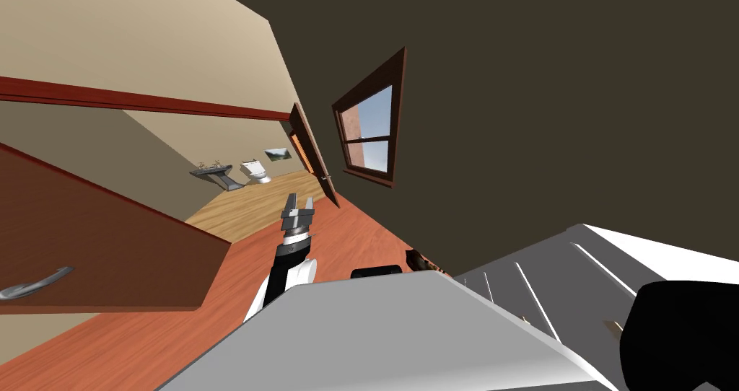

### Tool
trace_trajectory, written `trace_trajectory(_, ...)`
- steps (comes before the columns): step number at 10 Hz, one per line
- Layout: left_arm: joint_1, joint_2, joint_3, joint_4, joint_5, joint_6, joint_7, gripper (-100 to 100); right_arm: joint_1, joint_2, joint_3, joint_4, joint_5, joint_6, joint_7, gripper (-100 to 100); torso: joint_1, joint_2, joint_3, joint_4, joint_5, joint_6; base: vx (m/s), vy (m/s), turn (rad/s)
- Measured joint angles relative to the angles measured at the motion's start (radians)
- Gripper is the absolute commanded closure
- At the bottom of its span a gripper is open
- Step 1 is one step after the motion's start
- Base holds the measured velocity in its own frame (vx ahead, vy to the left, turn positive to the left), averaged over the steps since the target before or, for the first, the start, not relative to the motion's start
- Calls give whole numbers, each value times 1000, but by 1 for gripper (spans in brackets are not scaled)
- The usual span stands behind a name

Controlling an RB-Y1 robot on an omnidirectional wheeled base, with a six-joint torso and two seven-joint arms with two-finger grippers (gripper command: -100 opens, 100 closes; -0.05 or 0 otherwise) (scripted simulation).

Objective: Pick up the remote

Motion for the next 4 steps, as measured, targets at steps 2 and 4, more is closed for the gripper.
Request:
trace_trajectory(2,0,0,0,0,0,0,0,0,33,7,-21,-11,-12,-16,7,100,0,-1,-1,0,1,0,4,-18,-25)
trace_trajectory(4,0,0,0,0,0,0,0,0,55,12,-34,-22,-20,-25,10,0,0,-1,-1,0,0,0,0,-4,-1)
